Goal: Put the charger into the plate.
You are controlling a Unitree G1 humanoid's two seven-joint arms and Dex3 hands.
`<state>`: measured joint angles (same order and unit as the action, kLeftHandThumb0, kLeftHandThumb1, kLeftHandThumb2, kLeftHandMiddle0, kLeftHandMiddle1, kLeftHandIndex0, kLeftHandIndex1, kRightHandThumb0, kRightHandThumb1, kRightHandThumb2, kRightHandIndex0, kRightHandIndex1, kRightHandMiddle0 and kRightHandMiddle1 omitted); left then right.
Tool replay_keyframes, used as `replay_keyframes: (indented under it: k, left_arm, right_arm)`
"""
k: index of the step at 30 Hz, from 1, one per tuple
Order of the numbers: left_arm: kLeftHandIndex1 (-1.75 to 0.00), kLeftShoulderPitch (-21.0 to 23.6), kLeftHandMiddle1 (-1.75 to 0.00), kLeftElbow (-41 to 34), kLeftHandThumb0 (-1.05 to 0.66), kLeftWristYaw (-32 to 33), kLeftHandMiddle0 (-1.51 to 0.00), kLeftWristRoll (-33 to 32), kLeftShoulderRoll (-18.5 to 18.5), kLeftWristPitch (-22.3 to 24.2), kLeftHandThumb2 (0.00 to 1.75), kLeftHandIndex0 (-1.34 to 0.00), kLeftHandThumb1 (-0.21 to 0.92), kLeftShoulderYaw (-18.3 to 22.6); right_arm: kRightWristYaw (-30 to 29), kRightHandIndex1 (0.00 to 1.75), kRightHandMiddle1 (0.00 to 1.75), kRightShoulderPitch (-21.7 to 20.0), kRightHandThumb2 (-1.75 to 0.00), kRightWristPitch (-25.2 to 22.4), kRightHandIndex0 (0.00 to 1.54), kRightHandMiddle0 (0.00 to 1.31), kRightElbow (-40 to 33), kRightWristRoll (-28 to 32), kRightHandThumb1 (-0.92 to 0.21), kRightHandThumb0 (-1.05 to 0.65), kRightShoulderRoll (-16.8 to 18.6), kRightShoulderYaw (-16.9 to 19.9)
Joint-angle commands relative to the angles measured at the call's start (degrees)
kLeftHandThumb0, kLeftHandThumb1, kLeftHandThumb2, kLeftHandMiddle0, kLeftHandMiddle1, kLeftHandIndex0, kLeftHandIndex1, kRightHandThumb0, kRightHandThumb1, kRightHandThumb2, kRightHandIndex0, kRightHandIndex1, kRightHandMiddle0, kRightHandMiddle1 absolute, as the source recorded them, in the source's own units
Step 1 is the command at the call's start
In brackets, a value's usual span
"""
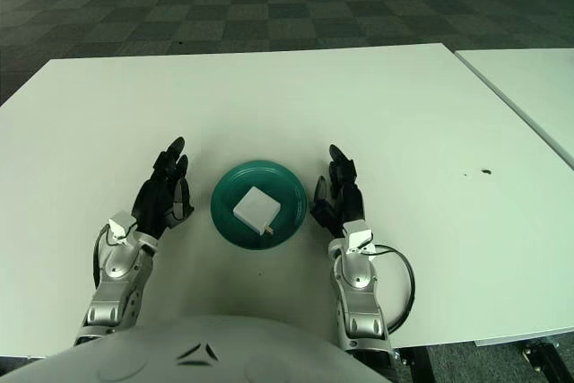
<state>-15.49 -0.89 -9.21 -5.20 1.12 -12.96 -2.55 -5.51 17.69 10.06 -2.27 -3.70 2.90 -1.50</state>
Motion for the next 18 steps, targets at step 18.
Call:
replay_keyframes:
  k: [18]
  left_arm:
    - [-0.13, 1.12, 0.0, 11.65, -1.0, -0.02, 0.0, -0.33, 0.95, -7.23, 1.06, 0.0, 0.92, 0.18]
  right_arm:
    - [0.0, 0.0, 0.4, 2.66, -0.9, -2.17, 0.13, 0.0, 2.37, 0.15, -0.92, -0.85, -0.51, 0.53]
